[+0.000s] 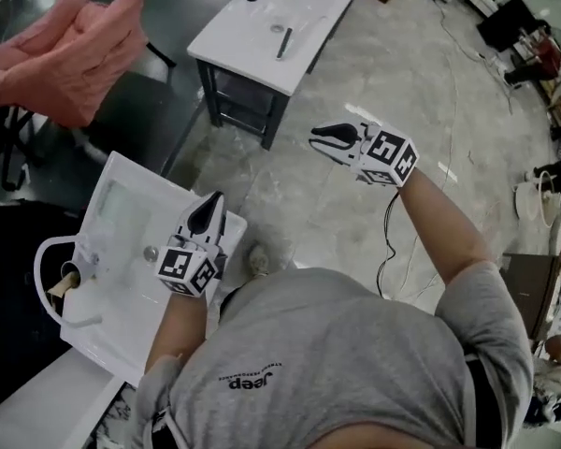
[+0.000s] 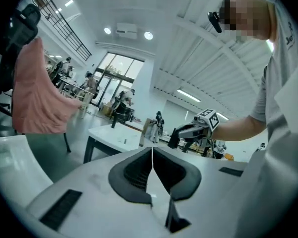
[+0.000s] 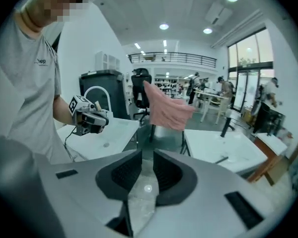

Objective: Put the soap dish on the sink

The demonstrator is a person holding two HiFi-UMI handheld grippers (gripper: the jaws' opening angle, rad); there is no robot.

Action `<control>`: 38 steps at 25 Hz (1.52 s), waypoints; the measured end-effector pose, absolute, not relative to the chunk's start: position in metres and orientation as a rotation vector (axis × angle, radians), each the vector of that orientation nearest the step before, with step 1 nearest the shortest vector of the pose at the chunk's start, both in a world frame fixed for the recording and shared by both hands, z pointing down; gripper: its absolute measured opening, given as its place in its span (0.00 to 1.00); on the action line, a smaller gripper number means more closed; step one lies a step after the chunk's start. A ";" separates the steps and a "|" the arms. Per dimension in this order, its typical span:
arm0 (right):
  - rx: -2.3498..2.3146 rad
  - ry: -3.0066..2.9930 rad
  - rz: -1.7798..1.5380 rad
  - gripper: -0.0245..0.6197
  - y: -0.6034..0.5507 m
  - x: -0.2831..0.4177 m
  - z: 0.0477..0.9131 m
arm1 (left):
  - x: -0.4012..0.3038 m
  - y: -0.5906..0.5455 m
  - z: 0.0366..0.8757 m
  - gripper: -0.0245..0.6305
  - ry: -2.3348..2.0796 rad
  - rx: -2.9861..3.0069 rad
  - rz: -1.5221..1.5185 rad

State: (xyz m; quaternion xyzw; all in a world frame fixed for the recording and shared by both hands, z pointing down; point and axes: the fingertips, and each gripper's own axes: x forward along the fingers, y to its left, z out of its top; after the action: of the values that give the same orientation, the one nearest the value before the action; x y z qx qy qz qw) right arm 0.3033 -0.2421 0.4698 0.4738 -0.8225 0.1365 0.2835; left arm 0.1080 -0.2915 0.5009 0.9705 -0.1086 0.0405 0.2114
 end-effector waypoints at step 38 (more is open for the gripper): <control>2.640 -1.683 0.465 0.13 0.300 0.387 0.388 | 0.338 0.107 0.367 0.07 0.721 2.862 0.125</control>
State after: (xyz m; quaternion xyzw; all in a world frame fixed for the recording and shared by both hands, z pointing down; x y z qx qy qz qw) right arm 0.3873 0.3004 0.3880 0.8339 -0.5318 0.1469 -0.0119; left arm 0.3384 0.1073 0.3668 0.9646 0.2429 0.0423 0.0935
